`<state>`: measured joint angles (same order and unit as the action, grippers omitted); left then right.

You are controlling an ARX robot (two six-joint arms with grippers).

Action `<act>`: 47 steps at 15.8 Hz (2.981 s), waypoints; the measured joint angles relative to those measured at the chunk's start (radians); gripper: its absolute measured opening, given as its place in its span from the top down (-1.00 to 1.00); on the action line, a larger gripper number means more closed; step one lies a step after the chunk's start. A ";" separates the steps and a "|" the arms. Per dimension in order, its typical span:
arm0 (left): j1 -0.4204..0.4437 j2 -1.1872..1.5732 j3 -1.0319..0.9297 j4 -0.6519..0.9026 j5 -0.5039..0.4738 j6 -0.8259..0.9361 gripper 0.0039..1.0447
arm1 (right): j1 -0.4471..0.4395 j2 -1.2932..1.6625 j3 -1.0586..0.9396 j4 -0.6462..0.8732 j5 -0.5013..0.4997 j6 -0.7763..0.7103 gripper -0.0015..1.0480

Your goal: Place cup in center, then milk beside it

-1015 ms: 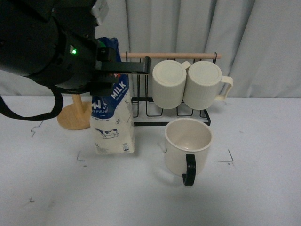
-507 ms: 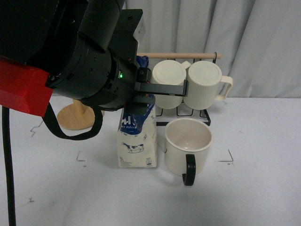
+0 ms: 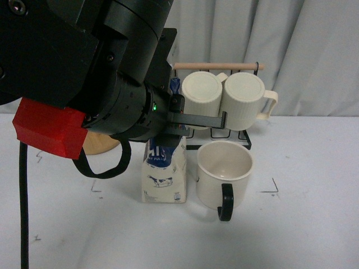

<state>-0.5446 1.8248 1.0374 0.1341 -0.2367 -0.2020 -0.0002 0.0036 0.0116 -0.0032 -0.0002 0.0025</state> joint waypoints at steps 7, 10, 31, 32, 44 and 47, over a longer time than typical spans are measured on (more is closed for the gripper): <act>-0.005 -0.003 -0.006 0.003 0.047 -0.032 0.02 | 0.000 0.000 0.000 0.000 0.000 0.000 -0.87; 0.002 -0.092 -0.021 -0.007 0.065 -0.054 -0.60 | 0.000 0.000 0.000 0.000 0.000 0.000 -0.87; 0.463 -1.297 -0.874 0.225 0.157 0.187 0.97 | 0.000 0.000 0.000 0.000 0.000 0.000 -0.87; 0.533 -1.329 -0.898 0.219 0.228 0.188 0.97 | 0.000 0.000 0.000 0.000 0.000 0.000 -0.87; 0.542 -1.528 -0.991 0.116 0.237 0.188 0.97 | 0.000 0.000 0.000 0.000 0.000 0.000 -0.87; 0.542 -1.588 -1.027 0.091 0.236 0.188 0.97 | 0.000 0.000 0.000 0.000 0.000 0.000 -0.87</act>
<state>-0.0029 0.2367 0.0109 0.2249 -0.0006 -0.0143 -0.0002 0.0036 0.0116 -0.0036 -0.0002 0.0025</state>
